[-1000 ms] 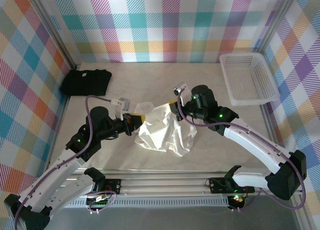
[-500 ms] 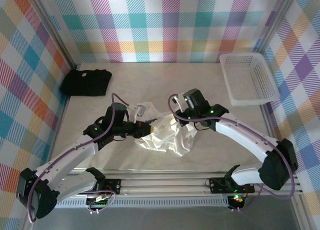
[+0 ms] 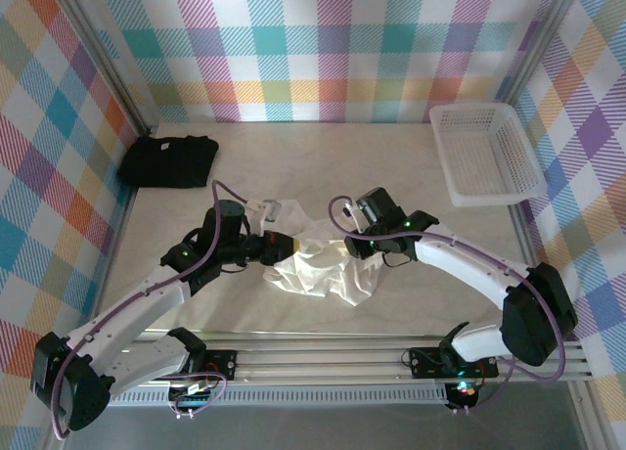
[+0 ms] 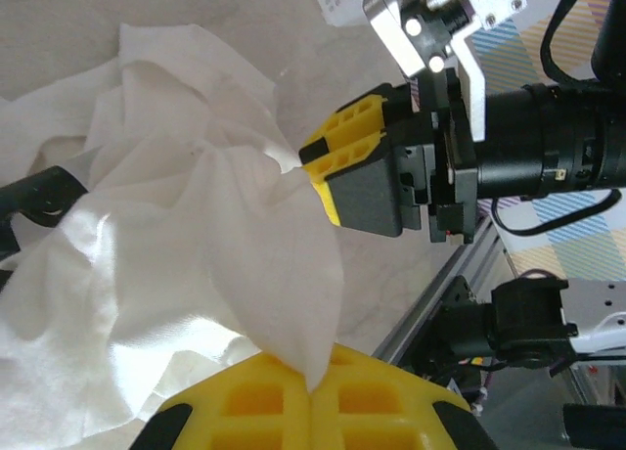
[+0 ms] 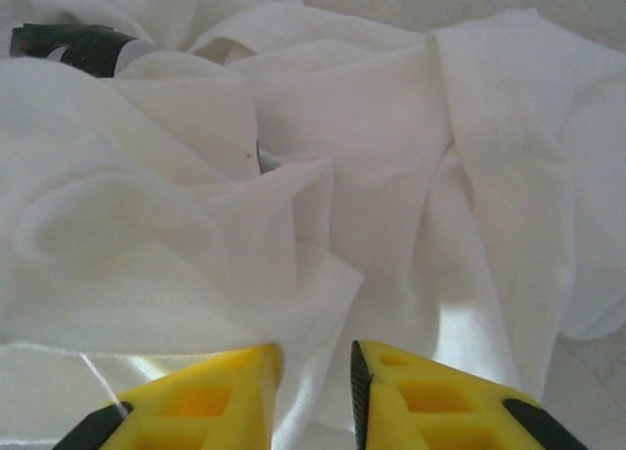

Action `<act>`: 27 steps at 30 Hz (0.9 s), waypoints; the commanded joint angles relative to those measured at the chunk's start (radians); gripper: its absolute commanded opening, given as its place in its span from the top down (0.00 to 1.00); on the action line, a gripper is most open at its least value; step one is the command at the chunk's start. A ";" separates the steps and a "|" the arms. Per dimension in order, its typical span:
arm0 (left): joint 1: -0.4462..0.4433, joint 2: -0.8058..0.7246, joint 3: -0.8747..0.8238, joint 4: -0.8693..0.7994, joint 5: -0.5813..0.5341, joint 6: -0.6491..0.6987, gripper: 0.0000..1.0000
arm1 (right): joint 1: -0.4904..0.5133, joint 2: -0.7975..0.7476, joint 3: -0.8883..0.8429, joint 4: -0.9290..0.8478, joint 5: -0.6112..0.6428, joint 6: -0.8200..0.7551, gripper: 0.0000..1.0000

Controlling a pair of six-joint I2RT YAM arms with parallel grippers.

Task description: Fold the inside-out t-shirt

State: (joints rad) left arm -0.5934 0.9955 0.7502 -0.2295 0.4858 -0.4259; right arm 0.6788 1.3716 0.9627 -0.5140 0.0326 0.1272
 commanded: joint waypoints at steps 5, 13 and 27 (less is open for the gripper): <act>-0.005 -0.038 0.044 -0.186 -0.262 0.063 1.00 | -0.084 -0.111 -0.022 0.035 -0.150 0.022 1.00; -0.006 -0.024 0.018 -0.146 -0.227 0.062 1.00 | -0.087 -0.190 -0.062 0.062 -0.308 -0.027 0.99; -0.005 -0.033 0.024 -0.130 -0.196 0.058 1.00 | 0.189 -0.044 -0.004 0.171 -0.058 -0.351 0.48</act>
State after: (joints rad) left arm -0.5934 0.9730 0.7605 -0.3862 0.2710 -0.3771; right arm 0.8524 1.2999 0.9096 -0.3817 -0.1001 -0.1356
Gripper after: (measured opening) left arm 0.048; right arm 0.520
